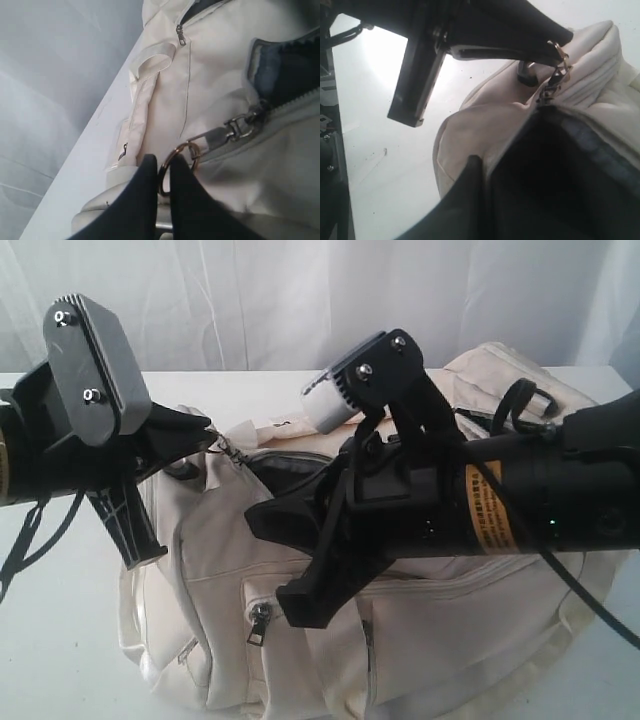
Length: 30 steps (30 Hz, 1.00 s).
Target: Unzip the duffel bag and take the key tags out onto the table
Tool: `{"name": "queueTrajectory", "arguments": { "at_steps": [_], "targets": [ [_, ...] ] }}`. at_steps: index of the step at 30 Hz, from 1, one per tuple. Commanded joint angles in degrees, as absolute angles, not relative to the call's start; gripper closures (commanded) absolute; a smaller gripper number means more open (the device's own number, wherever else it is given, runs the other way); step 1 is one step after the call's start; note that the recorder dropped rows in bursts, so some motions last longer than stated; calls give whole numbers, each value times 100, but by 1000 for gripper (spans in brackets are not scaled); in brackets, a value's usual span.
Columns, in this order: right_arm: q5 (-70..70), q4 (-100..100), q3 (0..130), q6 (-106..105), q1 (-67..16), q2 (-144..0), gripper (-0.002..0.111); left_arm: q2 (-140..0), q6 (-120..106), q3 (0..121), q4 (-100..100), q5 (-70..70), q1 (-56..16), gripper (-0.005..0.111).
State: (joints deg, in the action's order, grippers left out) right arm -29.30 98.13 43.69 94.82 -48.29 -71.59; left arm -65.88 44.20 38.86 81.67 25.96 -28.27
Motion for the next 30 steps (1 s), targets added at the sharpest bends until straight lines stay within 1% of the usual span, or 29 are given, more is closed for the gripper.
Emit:
{"name": "queueTrajectory", "arguments": {
  "at_steps": [1,4,11,14,19,22,23,24,25,26,27,28,30],
  "targets": [
    [-4977,9995,4330,9480,-4968,-6747,108,-6762,4504,3970,7732,-337,-2523,107],
    [-4641,9995,4330,9540,-4968,-6747,108,-6736,4516,3970,7732,-92,-2523,107],
    [-2790,9995,4330,10136,-4968,-6835,108,-6343,5087,3970,7501,894,-2523,107],
    [-2631,9995,4330,10174,-4968,-6950,108,-6144,5439,3970,7654,1472,-2523,107],
    [-2618,9995,4330,10174,-4968,-7160,107,-5896,6854,3970,8954,2599,-2523,107],
    [-2525,9995,4330,10158,-4968,-7196,98,-5792,7847,3970,9995,3293,-2523,107],
    [-2200,9995,4355,9971,-4968,-7155,89,-5718,8015,3942,9995,3931,-2523,107],
    [-1940,9995,4368,9870,-4968,-7110,84,-5689,7947,3937,9995,4217,-2523,107],
    [-1504,9995,4416,9870,-4968,-6990,74,-5642,7801,3937,9995,4661,-2523,107],
    [-1444,9995,4444,9880,-4968,-6906,67,-5628,7801,3937,9995,4808,-2523,107],
    [-1612,9995,4494,9921,-4968,-6732,56,-5610,7818,3937,9995,4914,-2523,107],
    [-1816,9995,4519,9921,-4968,-6645,53,-5600,7818,3937,9995,4962,-2523,107],
    [-1911,9995,4586,9654,-4968,-6357,51,-5600,7818,3937,9995,5100,-2523,107]
  ]
}}
